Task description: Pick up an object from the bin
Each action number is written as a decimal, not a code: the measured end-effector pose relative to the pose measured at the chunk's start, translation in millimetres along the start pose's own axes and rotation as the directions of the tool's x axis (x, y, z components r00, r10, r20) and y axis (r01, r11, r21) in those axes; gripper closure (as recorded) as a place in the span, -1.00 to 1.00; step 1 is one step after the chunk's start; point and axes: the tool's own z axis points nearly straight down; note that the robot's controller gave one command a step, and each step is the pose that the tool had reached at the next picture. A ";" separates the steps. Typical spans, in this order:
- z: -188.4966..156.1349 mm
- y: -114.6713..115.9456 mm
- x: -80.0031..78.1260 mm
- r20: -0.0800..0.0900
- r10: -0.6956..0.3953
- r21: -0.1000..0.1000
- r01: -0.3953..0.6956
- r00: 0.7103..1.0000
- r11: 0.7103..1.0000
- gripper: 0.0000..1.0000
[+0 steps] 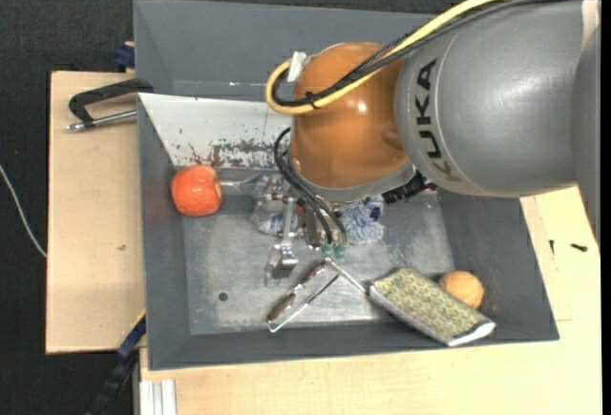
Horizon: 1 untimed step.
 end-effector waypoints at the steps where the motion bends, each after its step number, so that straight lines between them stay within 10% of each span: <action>1: -48.1 -70.5 13.3 0.010 0.004 0.001 -0.004 1.000 1.000 -1.00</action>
Offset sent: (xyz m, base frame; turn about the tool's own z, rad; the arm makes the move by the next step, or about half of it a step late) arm -0.0130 -0.0563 -0.0173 -0.2496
